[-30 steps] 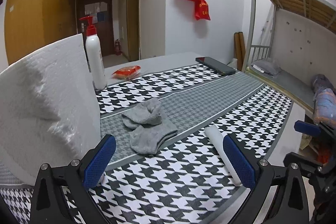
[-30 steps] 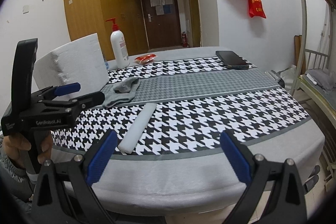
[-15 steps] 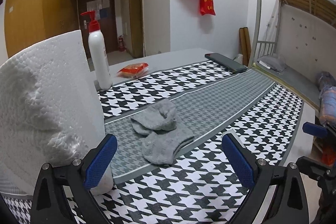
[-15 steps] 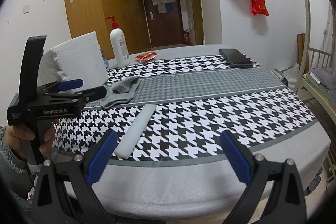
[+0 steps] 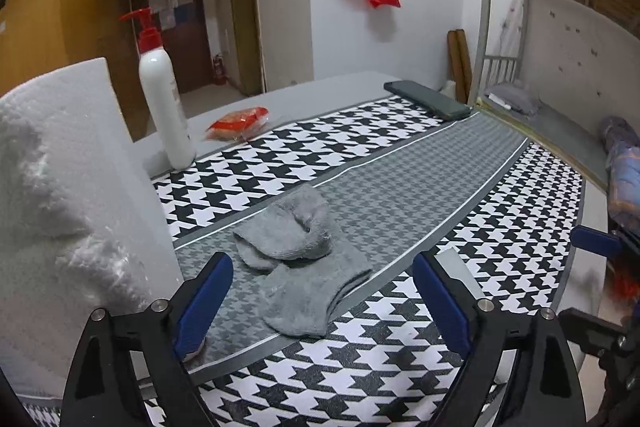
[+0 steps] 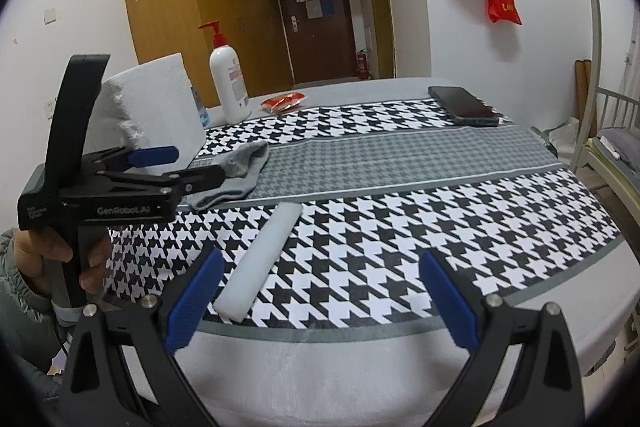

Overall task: Organize soft objects
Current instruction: 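Lower the left gripper onto the grey sock and close it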

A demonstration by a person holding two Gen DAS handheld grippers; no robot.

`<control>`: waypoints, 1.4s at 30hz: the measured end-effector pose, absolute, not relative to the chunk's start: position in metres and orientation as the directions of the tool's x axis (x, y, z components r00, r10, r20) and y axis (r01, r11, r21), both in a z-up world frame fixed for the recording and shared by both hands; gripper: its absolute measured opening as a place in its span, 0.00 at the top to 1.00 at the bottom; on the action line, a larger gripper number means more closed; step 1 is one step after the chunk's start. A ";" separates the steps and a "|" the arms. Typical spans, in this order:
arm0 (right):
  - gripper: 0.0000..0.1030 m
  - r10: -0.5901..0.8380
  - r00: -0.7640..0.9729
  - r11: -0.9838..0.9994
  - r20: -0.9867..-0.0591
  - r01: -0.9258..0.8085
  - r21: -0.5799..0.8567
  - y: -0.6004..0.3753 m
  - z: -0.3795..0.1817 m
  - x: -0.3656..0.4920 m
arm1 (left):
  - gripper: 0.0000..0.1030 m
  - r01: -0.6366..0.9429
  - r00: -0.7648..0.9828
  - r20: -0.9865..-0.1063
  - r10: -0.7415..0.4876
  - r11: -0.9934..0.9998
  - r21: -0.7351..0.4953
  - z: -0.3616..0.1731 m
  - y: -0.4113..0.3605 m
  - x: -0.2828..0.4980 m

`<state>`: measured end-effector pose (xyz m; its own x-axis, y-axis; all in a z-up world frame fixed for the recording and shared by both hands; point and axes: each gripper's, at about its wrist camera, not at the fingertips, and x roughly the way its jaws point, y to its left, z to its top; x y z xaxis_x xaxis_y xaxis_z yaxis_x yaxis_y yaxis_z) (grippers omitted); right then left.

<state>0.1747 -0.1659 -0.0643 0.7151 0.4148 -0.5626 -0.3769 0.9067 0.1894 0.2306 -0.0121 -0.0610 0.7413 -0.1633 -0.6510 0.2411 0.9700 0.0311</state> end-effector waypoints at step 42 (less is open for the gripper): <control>0.03 0.378 0.644 0.899 -0.666 -0.426 0.099 -0.107 -0.074 0.190 | 0.82 0.185 0.697 -0.695 -0.175 0.981 -0.061 -0.074 0.015 0.250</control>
<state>0.1900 -0.1073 -0.0744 0.6436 0.3780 -0.6655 -0.4257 0.8994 0.0993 0.2503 0.0155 -0.0737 0.6975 -0.1745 -0.6950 0.1845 0.9809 -0.0612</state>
